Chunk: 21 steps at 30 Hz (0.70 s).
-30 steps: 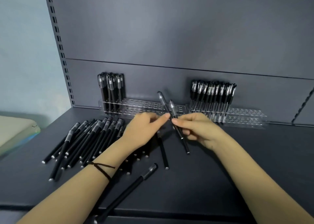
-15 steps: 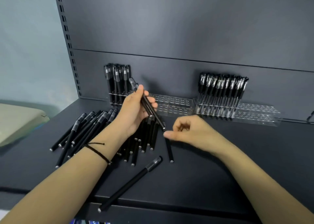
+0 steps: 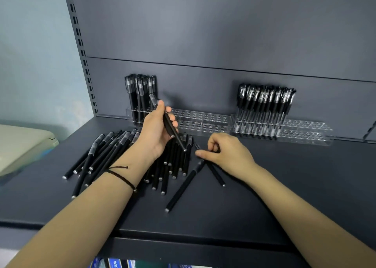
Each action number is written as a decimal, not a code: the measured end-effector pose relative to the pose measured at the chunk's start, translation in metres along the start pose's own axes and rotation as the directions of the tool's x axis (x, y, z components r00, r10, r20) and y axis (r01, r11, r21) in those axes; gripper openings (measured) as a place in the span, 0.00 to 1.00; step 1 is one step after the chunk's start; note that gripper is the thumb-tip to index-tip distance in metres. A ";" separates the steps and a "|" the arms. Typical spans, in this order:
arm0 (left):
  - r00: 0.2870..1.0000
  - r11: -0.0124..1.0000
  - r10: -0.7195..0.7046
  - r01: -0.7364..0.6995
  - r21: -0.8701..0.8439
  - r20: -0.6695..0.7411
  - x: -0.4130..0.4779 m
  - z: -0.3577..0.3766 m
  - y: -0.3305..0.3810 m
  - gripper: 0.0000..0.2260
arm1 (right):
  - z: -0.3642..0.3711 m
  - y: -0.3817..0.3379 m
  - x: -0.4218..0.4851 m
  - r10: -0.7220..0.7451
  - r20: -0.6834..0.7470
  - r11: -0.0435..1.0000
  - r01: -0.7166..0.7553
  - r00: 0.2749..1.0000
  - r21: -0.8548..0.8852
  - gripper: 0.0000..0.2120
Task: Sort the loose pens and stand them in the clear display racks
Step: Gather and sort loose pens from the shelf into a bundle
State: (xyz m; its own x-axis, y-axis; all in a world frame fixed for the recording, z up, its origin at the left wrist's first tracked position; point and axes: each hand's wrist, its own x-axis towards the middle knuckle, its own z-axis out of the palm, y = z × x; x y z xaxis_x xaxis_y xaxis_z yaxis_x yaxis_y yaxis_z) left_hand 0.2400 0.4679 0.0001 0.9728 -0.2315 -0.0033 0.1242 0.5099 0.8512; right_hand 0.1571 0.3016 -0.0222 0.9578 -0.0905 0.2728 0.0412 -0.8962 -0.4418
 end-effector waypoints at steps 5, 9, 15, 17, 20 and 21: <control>0.997 0.997 -0.054 0.057 -0.058 0.064 0.002 -0.003 -0.004 0.15 | -0.003 -0.004 -0.004 0.151 0.090 0.988 -0.147 0.985 -0.044 0.27; 0.986 0.991 -0.100 0.111 -0.075 0.134 0.001 -0.002 -0.006 0.16 | 0.003 -0.008 -0.003 0.206 0.116 0.978 -0.204 0.972 -0.033 0.26; 0.977 0.991 -0.121 0.128 -0.026 0.175 -0.001 0.000 -0.008 0.15 | 0.002 -0.003 0.008 0.230 0.089 0.942 -0.244 0.969 0.229 0.22; 0.976 0.990 -0.136 0.139 -0.011 0.170 -0.001 0.001 -0.007 0.15 | -0.003 -0.005 0.012 0.247 0.157 0.945 -0.274 0.956 0.181 0.23; 0.976 0.989 -0.151 0.149 0.025 0.157 -0.002 0.001 -0.006 0.13 | -0.009 -0.011 0.022 0.275 0.266 0.958 -0.287 0.924 0.007 0.22; 0.974 0.987 -0.159 0.156 0.031 0.162 -0.002 0.000 -0.006 0.11 | -0.010 -0.012 0.026 0.277 0.281 0.958 -0.286 0.919 -0.009 0.20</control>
State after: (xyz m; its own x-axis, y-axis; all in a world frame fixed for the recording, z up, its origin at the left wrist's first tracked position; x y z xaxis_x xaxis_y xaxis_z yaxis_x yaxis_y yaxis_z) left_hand 0.2371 0.4654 -0.0049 0.8960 -0.4408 -0.0541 0.2688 0.4414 0.8561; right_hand 0.1789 0.3059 -0.0012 0.9715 -0.2093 -0.1115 -0.2370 -0.8369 -0.4935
